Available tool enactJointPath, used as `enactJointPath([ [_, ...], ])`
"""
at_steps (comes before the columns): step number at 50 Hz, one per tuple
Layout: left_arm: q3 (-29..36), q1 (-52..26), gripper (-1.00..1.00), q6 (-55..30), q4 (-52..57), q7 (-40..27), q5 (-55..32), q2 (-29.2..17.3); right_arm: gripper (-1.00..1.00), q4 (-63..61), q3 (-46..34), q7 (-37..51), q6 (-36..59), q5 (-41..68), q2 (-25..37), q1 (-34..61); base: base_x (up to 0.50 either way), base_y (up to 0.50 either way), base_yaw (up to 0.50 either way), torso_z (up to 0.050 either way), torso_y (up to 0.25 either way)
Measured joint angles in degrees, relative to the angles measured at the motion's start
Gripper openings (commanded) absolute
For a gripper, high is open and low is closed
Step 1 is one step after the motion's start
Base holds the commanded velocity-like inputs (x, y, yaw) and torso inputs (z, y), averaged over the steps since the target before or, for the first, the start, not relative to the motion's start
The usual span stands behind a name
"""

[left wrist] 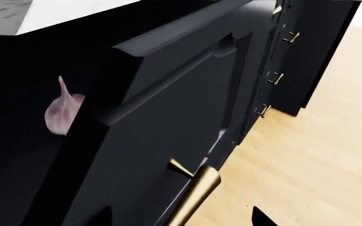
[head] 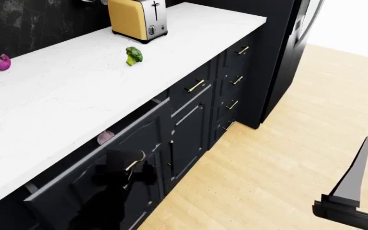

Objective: Close the right drawer.

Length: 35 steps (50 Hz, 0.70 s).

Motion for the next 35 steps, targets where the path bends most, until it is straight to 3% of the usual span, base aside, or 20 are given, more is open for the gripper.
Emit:
enactJointPath([
  [16,-4.04,0.05,1.00,-0.62,-2.64,-7.60,7.75,0.07,1.00,-0.01,2.19,-0.01,-0.30,-0.31,0.27,-2.48,0.00,0.00,0.00,0.000,0.000],
  [35,-24.33,1.05,1.00,-2.96,-4.11,-15.96,27.76,-0.80,1.00,-0.01,7.87,0.00,-1.37,-2.06,0.60,-9.44,0.00,0.00,0.00,0.000,0.000],
])
